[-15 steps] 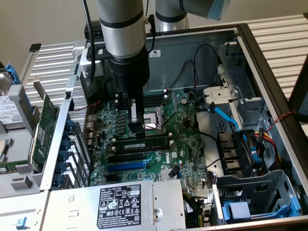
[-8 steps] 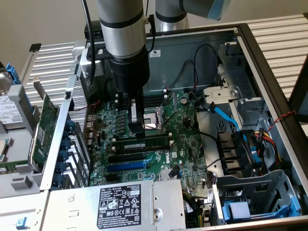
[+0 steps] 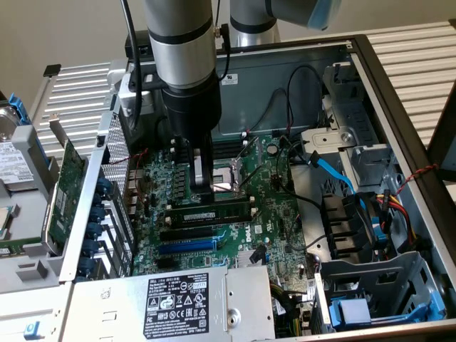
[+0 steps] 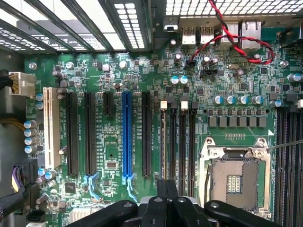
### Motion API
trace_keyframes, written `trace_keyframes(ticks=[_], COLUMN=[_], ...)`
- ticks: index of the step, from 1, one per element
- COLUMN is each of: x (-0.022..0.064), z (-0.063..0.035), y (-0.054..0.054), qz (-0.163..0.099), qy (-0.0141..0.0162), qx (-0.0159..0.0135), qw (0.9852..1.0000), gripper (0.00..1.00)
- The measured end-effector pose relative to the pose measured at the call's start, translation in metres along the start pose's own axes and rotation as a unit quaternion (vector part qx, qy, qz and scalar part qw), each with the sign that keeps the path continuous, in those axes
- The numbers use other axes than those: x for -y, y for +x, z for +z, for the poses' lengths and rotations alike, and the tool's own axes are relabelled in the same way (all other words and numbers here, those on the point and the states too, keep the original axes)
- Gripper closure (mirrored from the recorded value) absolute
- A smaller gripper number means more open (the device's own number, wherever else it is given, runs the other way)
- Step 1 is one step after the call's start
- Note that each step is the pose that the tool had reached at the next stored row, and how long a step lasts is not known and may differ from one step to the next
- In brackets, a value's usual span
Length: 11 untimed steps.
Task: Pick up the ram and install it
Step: 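Press down the ram until it locks into place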
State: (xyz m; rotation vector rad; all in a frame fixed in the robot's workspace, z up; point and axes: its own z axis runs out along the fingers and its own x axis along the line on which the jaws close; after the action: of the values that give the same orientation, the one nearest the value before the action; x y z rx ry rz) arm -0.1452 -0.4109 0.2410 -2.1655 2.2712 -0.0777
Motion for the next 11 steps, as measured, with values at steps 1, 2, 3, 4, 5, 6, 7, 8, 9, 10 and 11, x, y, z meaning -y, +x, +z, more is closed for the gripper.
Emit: trace_keyframes(ticks=[1, 2, 3, 4, 5, 6, 7, 8, 9, 10, 11], x=[0.0004, 0.0012, 0.0024, 0.0039, 0.005, 0.0057, 0.0059, 0.0059, 0.0059, 0.0059, 0.006], z=[0.0007, 0.0009, 0.001, 0.0012, 0.0013, 0.0015, 0.0019, 0.0021, 0.0024, 0.0027, 0.003], y=[0.0, -0.0001, -0.0002, -0.0002, -0.0002, -0.0002, -0.0002, -0.0003, -0.0003, -0.0003, -0.0003], qz=[0.0, 0.0, 0.0, 0.0, 0.0, 0.0, 0.0, 0.0, 0.0, 0.0, 0.0], qy=[-0.0022, -0.0039, -0.0043, -0.0043, -0.0043, -0.0043, -0.0044, -0.0044, -0.0046, -0.0046, -0.0047], qx=[-0.0001, -0.0002, -0.0003, -0.0002, -0.0002, -0.0002, -0.0002, -0.0003, -0.0002, -0.0002, -0.0002], qw=[1.0, 1.0, 1.0, 1.0, 1.0, 1.0, 1.0, 1.0, 1.0, 1.0, 1.0], gripper=[0.89, 0.89, 0.89, 0.89, 0.89, 0.89, 0.89, 0.89, 0.89, 0.89, 0.89])
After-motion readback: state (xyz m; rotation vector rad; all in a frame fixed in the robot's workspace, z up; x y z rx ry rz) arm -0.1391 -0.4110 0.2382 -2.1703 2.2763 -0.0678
